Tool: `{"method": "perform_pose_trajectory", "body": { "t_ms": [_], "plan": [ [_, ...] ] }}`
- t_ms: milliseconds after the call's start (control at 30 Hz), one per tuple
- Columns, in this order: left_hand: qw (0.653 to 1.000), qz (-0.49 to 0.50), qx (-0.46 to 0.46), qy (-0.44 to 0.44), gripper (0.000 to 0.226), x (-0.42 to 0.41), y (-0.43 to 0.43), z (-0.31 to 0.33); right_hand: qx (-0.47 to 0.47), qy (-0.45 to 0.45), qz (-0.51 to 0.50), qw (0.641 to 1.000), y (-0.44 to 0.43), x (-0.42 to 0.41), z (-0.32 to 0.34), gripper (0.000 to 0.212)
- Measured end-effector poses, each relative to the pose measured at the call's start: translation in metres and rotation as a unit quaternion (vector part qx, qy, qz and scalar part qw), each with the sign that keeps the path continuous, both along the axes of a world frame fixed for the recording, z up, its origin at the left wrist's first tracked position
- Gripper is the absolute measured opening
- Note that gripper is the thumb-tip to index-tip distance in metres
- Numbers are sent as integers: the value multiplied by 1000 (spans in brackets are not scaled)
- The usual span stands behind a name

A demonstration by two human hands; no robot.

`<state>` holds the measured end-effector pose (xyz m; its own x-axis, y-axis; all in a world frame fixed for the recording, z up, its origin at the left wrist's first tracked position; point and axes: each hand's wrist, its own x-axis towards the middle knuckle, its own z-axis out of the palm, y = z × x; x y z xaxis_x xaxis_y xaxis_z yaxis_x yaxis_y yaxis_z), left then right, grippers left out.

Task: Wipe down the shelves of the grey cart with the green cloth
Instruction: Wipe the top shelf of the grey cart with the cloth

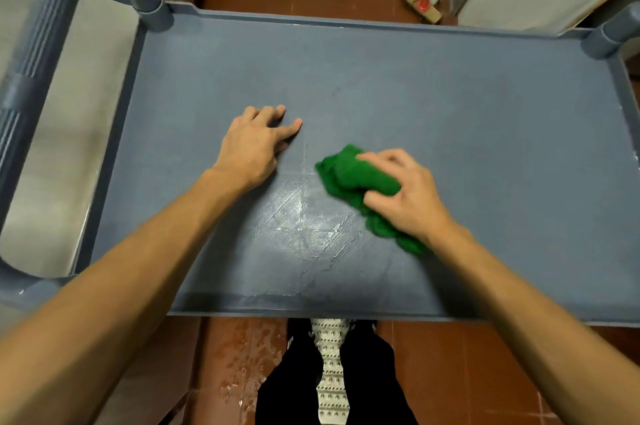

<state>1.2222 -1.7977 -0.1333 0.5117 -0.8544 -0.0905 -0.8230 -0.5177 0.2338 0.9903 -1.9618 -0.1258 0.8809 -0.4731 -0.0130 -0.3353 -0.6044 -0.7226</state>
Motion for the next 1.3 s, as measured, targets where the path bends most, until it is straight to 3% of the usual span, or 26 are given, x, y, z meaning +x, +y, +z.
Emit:
{"method": "perform_pose_trajectory", "body": {
  "t_ms": [233, 433, 567, 700, 867, 1000, 1067, 1200, 1300],
  "plan": [
    [999, 4, 36, 4, 48, -3, -1, 11, 98, 68, 231, 966, 77, -48, 11, 54],
    [992, 63, 107, 13, 60, -36, -19, 26, 10, 54, 223, 973, 85, -72, 25, 60],
    [998, 54, 40, 0, 43, -78, -36, 35, -15, 3, 151, 988, 68, -94, 41, 57],
    [1000, -2, 7, 30, 48, -110, -69, 37, -29, -55, -25, 998, 14, -131, 53, 62],
    [996, -64, -34, 51, 44, -152, -117, 39, -60, -15, -233, 970, -61, -209, 51, 65],
    [990, -126, -43, 56, 46, -194, -159, 34, -80, 35, -360, 929, -80, -272, 36, 61],
    [987, -146, -47, 47, 50, -212, -180, 28, -76, 73, -377, 920, -75, -283, 28, 66],
    [985, -168, -14, 27, 60, -239, -209, 12, -70, 126, -340, 929, -56, -266, 19, 118],
    [985, -169, 7, 14, 62, -250, -211, -6, -123, 152, -312, 930, -58, -249, 10, 121]
  ]
}}
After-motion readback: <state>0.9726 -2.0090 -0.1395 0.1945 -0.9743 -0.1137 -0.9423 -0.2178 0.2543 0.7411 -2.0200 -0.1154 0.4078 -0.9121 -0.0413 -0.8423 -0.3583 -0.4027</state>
